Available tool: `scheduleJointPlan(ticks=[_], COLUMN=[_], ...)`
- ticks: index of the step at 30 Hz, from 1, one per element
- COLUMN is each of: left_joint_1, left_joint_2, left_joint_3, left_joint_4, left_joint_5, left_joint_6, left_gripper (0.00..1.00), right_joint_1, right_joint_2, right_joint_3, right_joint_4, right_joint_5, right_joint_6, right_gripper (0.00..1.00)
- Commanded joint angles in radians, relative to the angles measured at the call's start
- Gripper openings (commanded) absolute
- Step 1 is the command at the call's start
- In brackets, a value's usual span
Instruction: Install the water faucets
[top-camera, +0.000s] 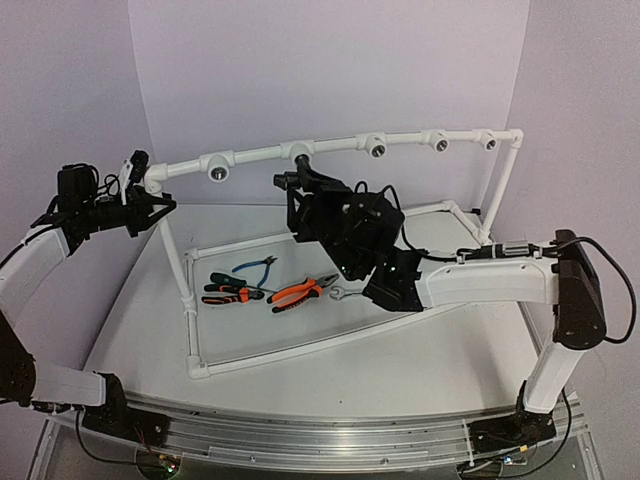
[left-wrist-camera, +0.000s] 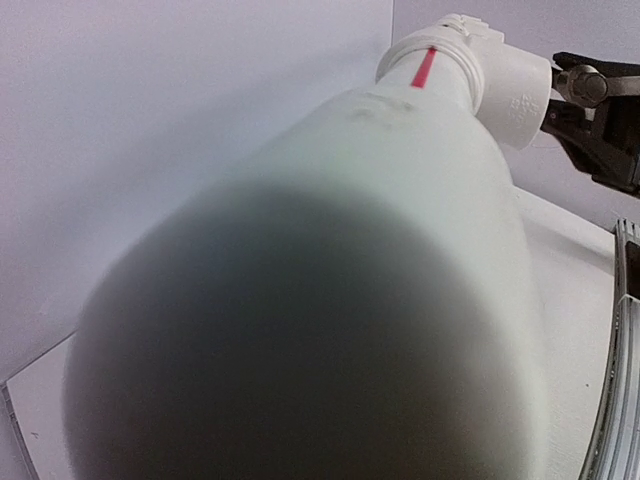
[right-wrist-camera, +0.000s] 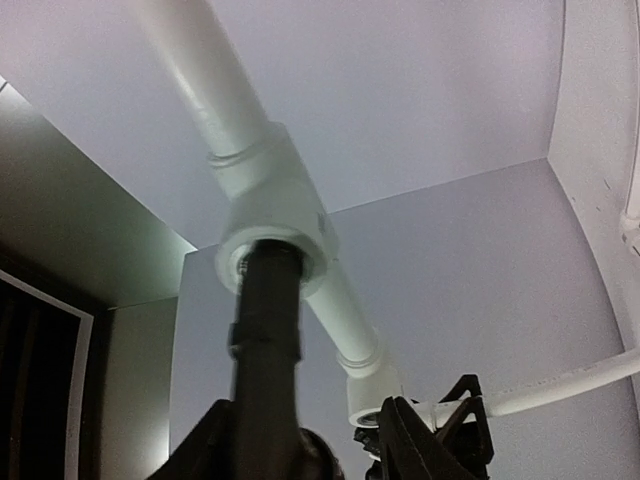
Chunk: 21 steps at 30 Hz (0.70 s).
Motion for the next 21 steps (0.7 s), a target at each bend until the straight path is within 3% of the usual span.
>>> scheduleJointPlan(ticks=[1, 8, 15, 19, 21], left_joint_1=[-0.065, -0.065, -0.091, -0.092, -0.092], left_joint_2=[0.001, 0.015, 0.026, 0.028, 0.027], left_joint_3=[-0.051, -0.052, -0.04, -0.037, -0.035], left_joint_4=[-0.06, -0.062, -0.065, -0.071, -0.072], left_joint_5=[0.074, 0.082, 0.083, 0.082, 0.082], left_joint_6=[0.127, 0.126, 0.126, 0.129, 0.13], left_gripper=[0.0, 0.0, 0.0, 0.0, 0.0], right_joint_1=[0.009, 0.009, 0.013, 0.013, 0.013], right_joint_2=[0.008, -0.103, -0.353, -0.537, -0.612], right_joint_3=[-0.059, -0.122, -0.357, -0.392, -0.299], right_joint_4=[0.033, 0.086, 0.076, -0.159, -0.471], right_joint_5=[-0.116, -0.19, -0.133, -0.084, -0.051], right_joint_6=[0.026, -0.163, -0.382, -0.604, -0.829], right_gripper=[0.63, 0.72, 0.73, 0.73, 0.71])
